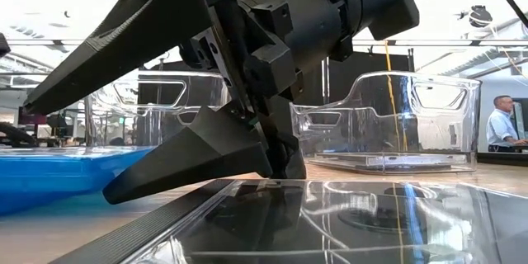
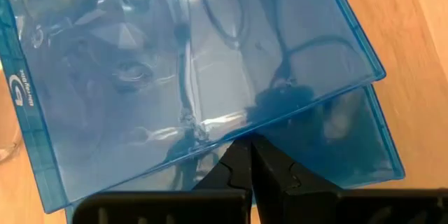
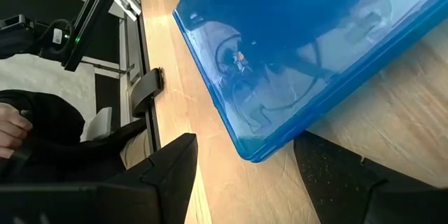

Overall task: Pick & place jewel cases by type
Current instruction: Put the blue CD case into the left transparent bin

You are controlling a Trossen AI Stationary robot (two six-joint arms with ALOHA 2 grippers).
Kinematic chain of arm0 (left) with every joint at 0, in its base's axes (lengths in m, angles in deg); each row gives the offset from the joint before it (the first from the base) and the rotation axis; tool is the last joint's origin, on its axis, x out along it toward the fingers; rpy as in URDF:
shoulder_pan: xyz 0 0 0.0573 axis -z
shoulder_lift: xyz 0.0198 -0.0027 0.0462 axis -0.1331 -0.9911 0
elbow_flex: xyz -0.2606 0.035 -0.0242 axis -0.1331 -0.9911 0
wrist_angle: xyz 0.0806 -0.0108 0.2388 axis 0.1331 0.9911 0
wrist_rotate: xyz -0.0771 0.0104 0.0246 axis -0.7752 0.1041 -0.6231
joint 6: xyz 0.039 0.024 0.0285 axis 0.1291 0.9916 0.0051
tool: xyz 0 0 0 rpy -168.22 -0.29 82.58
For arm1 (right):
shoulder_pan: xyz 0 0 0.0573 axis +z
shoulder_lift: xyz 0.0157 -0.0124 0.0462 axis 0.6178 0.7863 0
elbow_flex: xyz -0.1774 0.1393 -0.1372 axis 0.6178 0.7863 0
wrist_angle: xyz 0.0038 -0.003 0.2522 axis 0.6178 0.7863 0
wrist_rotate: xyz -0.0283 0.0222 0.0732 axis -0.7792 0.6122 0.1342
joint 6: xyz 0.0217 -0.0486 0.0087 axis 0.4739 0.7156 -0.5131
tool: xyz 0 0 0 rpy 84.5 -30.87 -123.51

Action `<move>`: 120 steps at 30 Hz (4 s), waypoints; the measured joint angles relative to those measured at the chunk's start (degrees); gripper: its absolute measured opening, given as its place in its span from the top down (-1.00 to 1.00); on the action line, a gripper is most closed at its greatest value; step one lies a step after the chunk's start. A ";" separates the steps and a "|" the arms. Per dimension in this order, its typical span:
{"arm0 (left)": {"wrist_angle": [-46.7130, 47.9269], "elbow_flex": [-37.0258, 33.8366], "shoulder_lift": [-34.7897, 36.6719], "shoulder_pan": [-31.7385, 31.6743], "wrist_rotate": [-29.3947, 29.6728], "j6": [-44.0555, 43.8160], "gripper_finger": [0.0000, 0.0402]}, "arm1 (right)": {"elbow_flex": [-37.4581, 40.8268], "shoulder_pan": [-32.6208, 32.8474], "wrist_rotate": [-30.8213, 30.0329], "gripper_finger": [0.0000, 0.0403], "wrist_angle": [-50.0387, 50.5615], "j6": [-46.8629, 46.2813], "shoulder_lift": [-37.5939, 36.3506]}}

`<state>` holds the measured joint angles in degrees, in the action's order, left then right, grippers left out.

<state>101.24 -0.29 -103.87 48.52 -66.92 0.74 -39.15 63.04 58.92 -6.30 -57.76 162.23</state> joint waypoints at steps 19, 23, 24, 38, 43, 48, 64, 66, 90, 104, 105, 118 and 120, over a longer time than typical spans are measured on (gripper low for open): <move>-4.69 0.03 -0.57 -1.80 3.02 2.74 0.97 | 0.00 0.02 -0.27 -0.12 -3.23 0.85 -0.04; -4.72 0.03 -0.56 -2.20 4.01 3.11 0.95 | 0.06 0.02 -0.59 -0.12 -7.00 2.15 -0.02; -4.71 0.03 -0.57 -2.22 4.20 3.17 0.94 | 0.04 0.00 -0.61 -0.12 -7.82 2.33 0.02; -4.98 0.01 -0.56 -2.31 4.34 3.21 0.96 | 0.11 0.01 -2.81 0.42 -11.69 4.07 0.28; -4.98 0.01 -0.56 -2.23 4.41 3.19 0.94 | 0.11 0.34 -3.65 0.67 -11.77 7.60 0.33; -4.98 0.01 -0.56 -1.78 4.41 3.03 0.88 | 0.13 0.81 -5.14 0.85 -11.80 11.01 0.39; -7.75 0.03 -0.54 4.76 11.54 0.08 0.90 | 0.20 1.77 -5.77 0.85 -12.88 22.42 -1.38; -7.78 0.03 -0.54 5.29 13.63 -0.80 0.94 | 0.18 1.78 -5.77 0.84 -12.20 24.62 -3.14; -7.69 0.03 -0.47 6.63 16.32 -1.89 0.77 | 0.00 -15.73 0.93 0.86 21.62 15.29 -24.85; -6.33 0.03 -0.47 8.08 16.14 1.31 0.77 | 0.00 -22.60 12.06 0.86 24.18 3.84 -23.39; -6.21 0.03 -0.47 8.08 16.17 1.31 0.77 | 0.00 -22.99 12.15 0.86 23.92 3.21 -23.37; -6.13 0.06 -0.47 8.05 16.38 4.59 0.77 | -3.00 -24.92 20.22 0.85 18.08 -0.44 -16.67; -5.98 0.06 -0.47 8.05 16.40 4.63 0.77 | -4.02 -25.00 20.98 0.85 18.31 -0.23 -15.25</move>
<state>95.25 -0.23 -104.34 56.58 -50.51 5.37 -43.18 38.04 79.90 12.01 -57.99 146.98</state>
